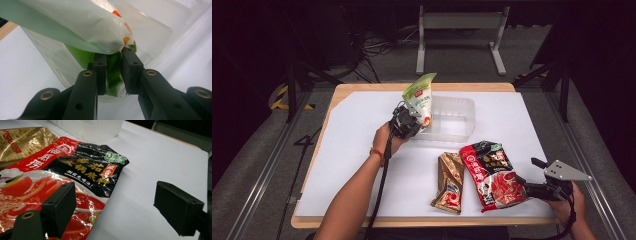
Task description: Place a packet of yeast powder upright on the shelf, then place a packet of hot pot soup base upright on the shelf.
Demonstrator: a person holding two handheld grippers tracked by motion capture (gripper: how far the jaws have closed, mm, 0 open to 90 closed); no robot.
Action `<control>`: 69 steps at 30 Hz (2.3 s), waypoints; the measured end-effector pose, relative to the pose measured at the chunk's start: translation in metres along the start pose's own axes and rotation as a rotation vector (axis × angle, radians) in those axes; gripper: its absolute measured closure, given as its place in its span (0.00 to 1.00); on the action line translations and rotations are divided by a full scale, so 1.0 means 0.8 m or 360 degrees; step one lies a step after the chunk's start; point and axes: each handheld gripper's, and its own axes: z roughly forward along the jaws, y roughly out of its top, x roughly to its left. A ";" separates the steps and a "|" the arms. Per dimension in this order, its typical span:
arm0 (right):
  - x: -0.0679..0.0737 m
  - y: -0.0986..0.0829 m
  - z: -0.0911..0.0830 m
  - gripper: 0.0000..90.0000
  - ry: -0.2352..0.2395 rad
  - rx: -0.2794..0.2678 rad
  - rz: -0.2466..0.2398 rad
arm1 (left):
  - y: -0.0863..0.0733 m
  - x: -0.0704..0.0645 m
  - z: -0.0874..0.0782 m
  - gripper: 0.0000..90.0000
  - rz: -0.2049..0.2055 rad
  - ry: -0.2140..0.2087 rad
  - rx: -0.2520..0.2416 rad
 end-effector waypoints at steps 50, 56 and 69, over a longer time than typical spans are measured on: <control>0.007 -0.002 0.010 0.30 0.0120 0.0106 0.0019 | -0.079 -0.068 -0.044 0.19 -0.0055 -0.0648 -0.0291; 0.007 -0.003 0.007 0.29 0.0116 0.0097 0.0023 | -0.061 -0.078 -0.025 0.20 -0.0096 -0.0768 -0.0272; 0.011 -0.002 0.011 0.28 0.0114 0.0122 -0.0001 | -0.033 -0.097 0.013 0.20 -0.0112 -0.0903 -0.0220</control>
